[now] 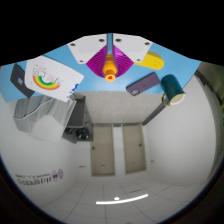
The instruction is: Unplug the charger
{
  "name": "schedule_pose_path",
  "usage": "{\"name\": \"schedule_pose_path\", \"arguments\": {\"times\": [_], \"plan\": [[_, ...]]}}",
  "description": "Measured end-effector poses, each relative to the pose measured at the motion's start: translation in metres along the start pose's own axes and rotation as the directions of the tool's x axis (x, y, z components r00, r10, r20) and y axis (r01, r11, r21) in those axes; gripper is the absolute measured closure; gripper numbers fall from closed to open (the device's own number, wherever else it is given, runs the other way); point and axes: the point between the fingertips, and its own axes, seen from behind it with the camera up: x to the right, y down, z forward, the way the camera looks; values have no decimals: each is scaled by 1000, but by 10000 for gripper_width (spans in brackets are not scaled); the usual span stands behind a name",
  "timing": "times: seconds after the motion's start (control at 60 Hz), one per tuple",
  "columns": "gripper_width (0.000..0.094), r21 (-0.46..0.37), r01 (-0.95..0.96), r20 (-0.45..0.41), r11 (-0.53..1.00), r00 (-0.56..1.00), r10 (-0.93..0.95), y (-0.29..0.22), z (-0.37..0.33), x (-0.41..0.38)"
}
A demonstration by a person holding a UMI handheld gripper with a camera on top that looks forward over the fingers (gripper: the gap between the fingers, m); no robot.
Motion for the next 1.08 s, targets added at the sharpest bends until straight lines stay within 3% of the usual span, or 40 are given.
{"name": "schedule_pose_path", "arguments": {"times": [0.05,0.167,0.267,0.35,0.517,0.533,0.55,0.567,0.633,0.683,0.833,1.083], "plan": [[893,-99,13,36,995,999,-9,37,2,-3],[892,-201,44,31,979,999,-38,88,15,11],[890,-232,25,49,972,999,-14,102,27,7],[871,-269,12,9,963,1000,-10,108,37,14],[704,-304,-38,14,952,999,44,107,47,4],[661,-304,-49,5,952,999,53,105,47,4],[558,-300,-60,-6,952,998,61,104,47,5],[553,-296,-71,-23,953,997,67,103,47,8],[328,-282,-83,-105,956,993,55,101,43,25],[223,-266,-104,-145,958,987,67,99,37,27],[127,-201,-193,-204,960,967,152,85,4,15],[125,-100,-258,-265,961,938,224,63,-81,-15]]}}
